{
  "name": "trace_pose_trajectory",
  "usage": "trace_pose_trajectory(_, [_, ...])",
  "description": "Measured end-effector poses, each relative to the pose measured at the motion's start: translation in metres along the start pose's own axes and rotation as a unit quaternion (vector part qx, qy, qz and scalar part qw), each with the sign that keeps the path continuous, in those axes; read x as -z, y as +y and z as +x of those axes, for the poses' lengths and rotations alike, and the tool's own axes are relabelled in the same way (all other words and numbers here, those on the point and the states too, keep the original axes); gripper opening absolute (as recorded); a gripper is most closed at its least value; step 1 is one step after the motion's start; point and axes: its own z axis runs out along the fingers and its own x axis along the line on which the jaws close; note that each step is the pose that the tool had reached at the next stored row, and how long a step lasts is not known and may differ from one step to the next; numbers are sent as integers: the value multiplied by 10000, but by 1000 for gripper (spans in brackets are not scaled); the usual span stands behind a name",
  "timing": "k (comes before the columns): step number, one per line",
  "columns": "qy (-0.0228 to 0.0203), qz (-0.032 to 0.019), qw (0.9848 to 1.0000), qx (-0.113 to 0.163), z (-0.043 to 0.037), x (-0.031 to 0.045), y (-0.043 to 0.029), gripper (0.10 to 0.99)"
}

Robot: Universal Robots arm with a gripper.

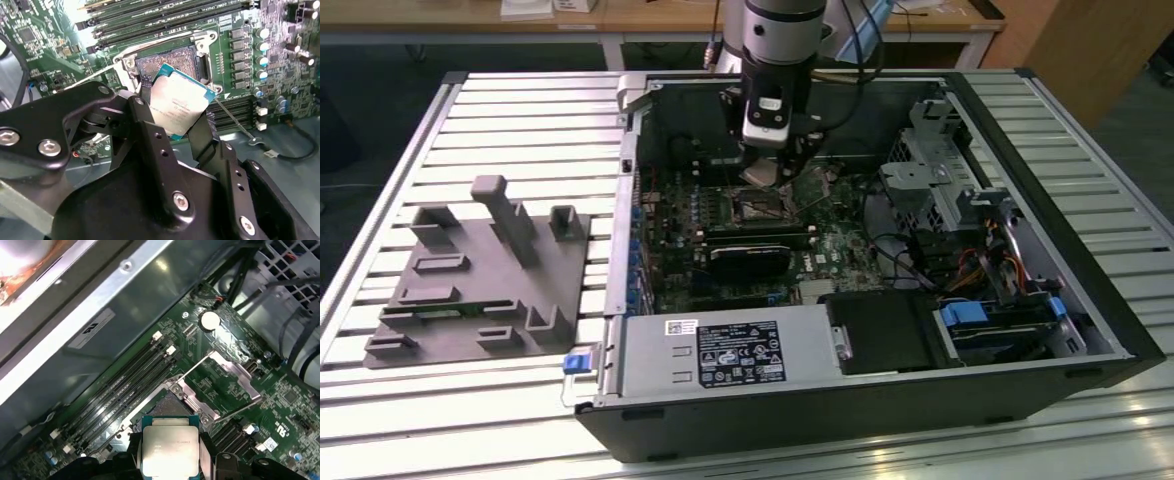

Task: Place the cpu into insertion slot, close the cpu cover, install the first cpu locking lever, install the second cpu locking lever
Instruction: 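Place the cpu into insertion slot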

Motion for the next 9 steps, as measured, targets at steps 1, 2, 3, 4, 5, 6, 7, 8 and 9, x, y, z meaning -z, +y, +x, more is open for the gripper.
trace_pose_trajectory(1, [-2,-1,10000,-63,0,-1,0,541])
trace_pose_trajectory(2, [-4,-2,9999,-121,0,-1,0,541])
trace_pose_trajectory(3, [-5,-3,9998,-179,0,-2,0,541])
trace_pose_trajectory(4, [-7,-4,9997,-236,0,-2,0,541])
trace_pose_trajectory(5, [-9,-4,9996,-294,0,-2,0,541])
trace_pose_trajectory(6, [-10,-5,9994,-350,0,-3,0,541])
trace_pose_trajectory(7, [-12,-6,9992,-405,0,-4,0,541])
trace_pose_trajectory(8, [-13,-7,9989,-464,0,-4,0,541])
trace_pose_trajectory(9, [-15,-7,9987,-518,0,-4,0,541])
